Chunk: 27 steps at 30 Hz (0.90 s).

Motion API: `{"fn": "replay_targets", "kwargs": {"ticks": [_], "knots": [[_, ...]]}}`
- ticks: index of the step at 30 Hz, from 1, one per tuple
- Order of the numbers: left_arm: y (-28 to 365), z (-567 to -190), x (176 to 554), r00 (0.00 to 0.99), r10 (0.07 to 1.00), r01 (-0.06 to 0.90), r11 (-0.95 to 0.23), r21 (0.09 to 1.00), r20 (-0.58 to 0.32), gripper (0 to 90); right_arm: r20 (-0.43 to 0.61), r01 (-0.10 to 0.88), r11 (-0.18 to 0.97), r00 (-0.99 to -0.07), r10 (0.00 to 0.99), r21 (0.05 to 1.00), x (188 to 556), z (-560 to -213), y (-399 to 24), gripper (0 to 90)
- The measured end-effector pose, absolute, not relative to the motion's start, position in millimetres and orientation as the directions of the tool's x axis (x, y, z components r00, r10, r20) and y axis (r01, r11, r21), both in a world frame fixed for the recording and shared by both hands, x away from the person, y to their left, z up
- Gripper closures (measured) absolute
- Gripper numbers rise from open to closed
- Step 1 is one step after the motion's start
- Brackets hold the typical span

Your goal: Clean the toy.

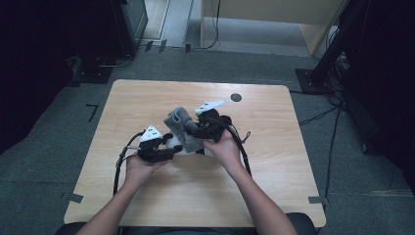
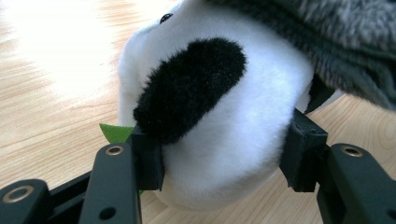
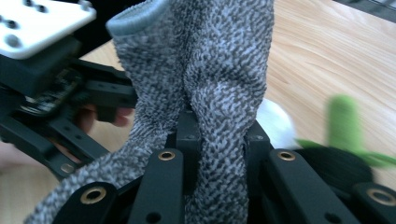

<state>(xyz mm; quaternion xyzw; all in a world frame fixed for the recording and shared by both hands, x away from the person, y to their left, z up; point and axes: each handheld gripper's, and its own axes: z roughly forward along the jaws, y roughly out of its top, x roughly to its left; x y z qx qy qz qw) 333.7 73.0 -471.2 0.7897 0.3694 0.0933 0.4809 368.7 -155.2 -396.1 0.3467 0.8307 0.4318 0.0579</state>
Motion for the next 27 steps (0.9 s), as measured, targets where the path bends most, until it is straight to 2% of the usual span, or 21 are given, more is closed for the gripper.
{"fn": "replay_targets", "kwargs": {"ticks": [6,12,27], "knots": [[73.4,-470.0,336.5,0.705,0.672,0.509,-0.258,0.821,-0.226,43.5,0.158,0.544,0.404,-0.718,0.678,0.735,373.0,-394.5,-173.6,76.5],[73.3,-469.0,338.6,0.705,0.669,0.516,-0.254,0.818,-0.237,43.6,0.163,0.565,0.385,-0.691,0.705,0.73,376.6,-391.5,-188.5,76.6],[73.5,-468.1,341.7,0.705,0.665,0.521,-0.249,0.816,-0.247,43.9,0.169,0.578,0.278,-0.6,0.782,0.767,371.0,-376.9,-252.6,78.0]]}}
